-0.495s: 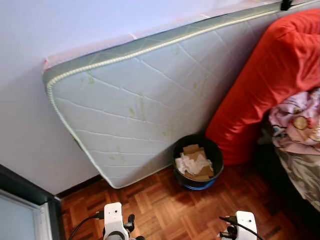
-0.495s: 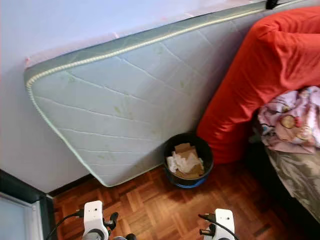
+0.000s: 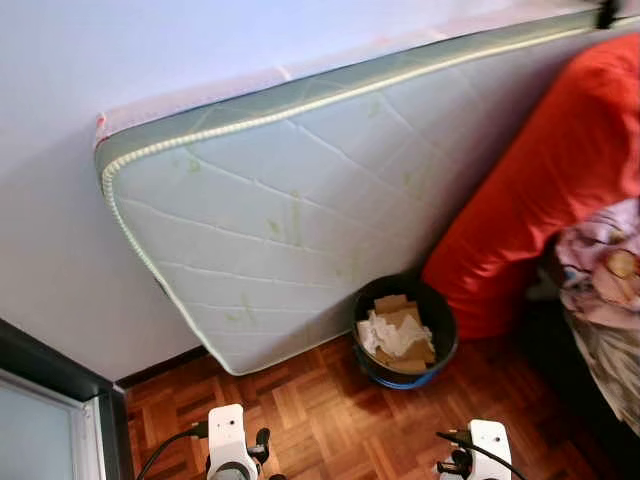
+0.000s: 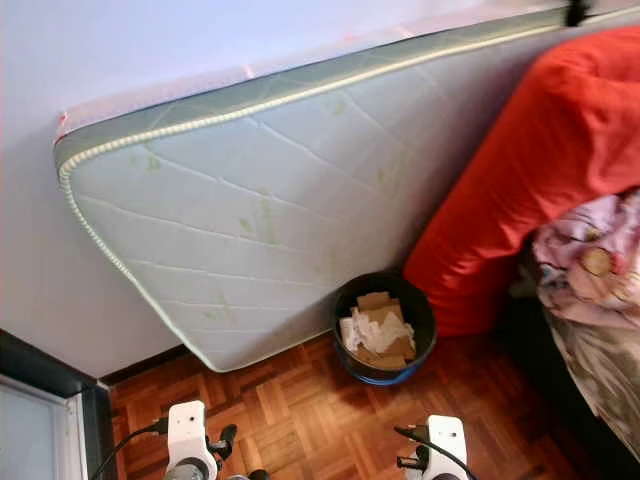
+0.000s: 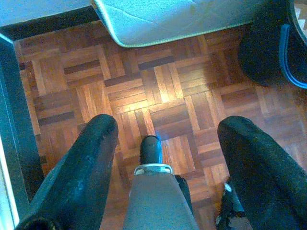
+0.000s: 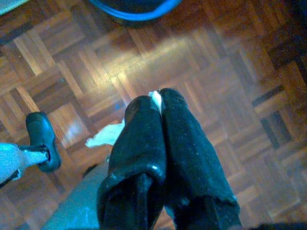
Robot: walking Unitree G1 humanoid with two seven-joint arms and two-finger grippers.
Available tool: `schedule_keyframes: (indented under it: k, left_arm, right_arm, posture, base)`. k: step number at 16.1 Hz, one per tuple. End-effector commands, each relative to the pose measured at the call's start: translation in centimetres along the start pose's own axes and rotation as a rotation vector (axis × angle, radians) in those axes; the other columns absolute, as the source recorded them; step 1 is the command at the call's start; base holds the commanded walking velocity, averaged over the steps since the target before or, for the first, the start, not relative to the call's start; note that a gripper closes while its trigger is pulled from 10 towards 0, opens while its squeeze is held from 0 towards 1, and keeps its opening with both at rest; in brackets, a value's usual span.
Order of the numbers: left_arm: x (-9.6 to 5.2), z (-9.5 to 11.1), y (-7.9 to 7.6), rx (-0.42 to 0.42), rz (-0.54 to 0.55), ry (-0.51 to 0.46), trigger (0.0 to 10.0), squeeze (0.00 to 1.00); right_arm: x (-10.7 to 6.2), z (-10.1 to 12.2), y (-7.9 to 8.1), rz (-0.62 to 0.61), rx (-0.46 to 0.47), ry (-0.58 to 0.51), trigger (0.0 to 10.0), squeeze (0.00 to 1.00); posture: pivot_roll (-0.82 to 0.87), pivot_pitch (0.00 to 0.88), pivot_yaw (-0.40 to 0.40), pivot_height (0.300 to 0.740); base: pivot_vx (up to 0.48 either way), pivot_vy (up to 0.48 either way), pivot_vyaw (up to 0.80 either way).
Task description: Clean up the room
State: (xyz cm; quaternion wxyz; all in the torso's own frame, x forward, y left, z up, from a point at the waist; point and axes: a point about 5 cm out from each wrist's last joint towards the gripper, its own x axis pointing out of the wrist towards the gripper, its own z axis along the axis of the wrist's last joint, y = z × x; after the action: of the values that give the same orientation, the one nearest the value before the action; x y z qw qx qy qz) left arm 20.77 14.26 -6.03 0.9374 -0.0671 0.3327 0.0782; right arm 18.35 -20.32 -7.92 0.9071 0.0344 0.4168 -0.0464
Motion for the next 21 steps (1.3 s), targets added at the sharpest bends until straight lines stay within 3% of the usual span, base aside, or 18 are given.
schedule_keyframes:
  k: [1,21]
  left_arm:
    - [-0.34,-1.15,-0.55,-0.012,-0.01,0.049,10.0,0.0]
    - [-0.39,-1.15,-0.67,-0.026,-0.006,0.043,10.0,0.0]
  right_arm:
    - [-0.22,-0.79,-0.14,-0.006,-0.006,0.021,10.0,0.0]
    - [-0.22,-0.59,-0.16,0.009,-0.015,0.003,10.0,0.0]
  posture:
    - [-0.06,0.151,-0.018,0.74]
    - [-0.06,0.154,-0.024,0.74]
  base:
    - [0.292,0.0,0.0]
    - [0.278,0.0,0.0]
